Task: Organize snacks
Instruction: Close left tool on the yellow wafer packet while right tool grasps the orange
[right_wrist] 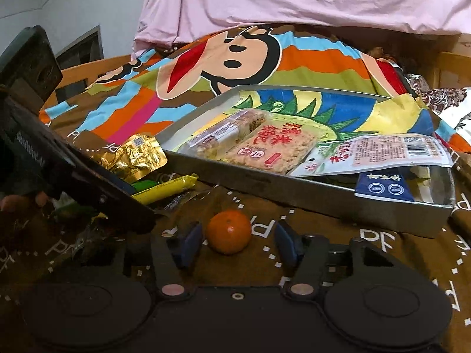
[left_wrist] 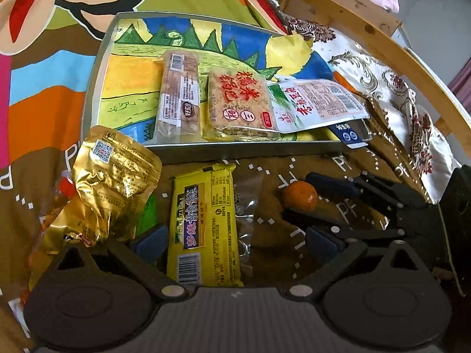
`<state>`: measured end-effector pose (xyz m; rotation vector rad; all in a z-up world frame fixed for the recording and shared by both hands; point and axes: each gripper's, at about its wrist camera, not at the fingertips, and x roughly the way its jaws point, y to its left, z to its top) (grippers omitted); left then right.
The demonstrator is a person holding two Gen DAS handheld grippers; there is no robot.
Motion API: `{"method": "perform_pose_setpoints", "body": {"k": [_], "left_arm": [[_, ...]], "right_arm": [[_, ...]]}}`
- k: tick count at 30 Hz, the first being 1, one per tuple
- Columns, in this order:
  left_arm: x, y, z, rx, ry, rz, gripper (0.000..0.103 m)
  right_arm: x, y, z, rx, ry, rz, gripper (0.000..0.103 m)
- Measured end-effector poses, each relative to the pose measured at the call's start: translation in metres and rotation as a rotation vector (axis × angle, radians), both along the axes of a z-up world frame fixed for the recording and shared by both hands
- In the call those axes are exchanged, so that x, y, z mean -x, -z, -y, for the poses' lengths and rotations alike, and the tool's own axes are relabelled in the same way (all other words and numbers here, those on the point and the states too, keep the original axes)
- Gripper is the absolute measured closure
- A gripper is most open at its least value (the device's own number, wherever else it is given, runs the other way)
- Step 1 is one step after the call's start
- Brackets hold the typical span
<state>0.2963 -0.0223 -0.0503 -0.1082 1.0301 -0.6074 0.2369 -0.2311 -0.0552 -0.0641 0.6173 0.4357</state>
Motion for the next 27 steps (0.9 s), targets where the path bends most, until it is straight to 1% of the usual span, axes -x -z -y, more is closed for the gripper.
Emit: {"method": "perform_pose_setpoints", "body": {"k": [1, 4, 6, 7, 9, 10, 13, 16, 18, 27], "left_arm": [[0.0, 0.0, -0.001, 0.005, -0.008, 0.0, 0.004], [0.001, 0.0, -0.005, 0.004, -0.045, 0.004, 0.012], [0.002, -0.001, -0.007, -0.004, -0.075, 0.008, 0.023], [0.002, -0.001, -0.008, -0.008, -0.086, 0.011, 0.025], [0.003, -0.002, -0.009, -0.025, -0.106, 0.018, 0.036], [0.004, -0.002, -0.01, -0.035, -0.115, 0.021, 0.038], [0.006, -0.003, -0.009, -0.037, -0.144, 0.019, 0.039], [0.011, -0.004, -0.007, -0.036, -0.177, 0.021, 0.043], [0.015, -0.006, -0.004, -0.041, -0.189, 0.027, 0.052], [0.033, -0.013, -0.001, -0.025, -0.182, 0.001, 0.052]], "right_arm": [[0.0, 0.0, 0.0, -0.004, -0.002, 0.001, 0.058], [0.001, 0.0, 0.0, -0.013, -0.014, 0.002, 0.067], [0.002, 0.0, 0.0, -0.014, -0.017, 0.008, 0.067], [0.002, 0.0, 0.0, -0.017, -0.017, 0.009, 0.067], [0.003, -0.001, 0.001, -0.025, -0.016, 0.011, 0.067], [0.003, -0.001, 0.002, -0.029, -0.015, 0.011, 0.067], [0.005, -0.002, 0.004, -0.041, -0.013, 0.005, 0.067], [0.008, -0.003, 0.006, -0.055, -0.015, -0.001, 0.067], [0.011, -0.005, 0.007, -0.061, -0.02, -0.001, 0.068], [0.017, -0.011, 0.008, -0.049, -0.047, -0.038, 0.068]]}}
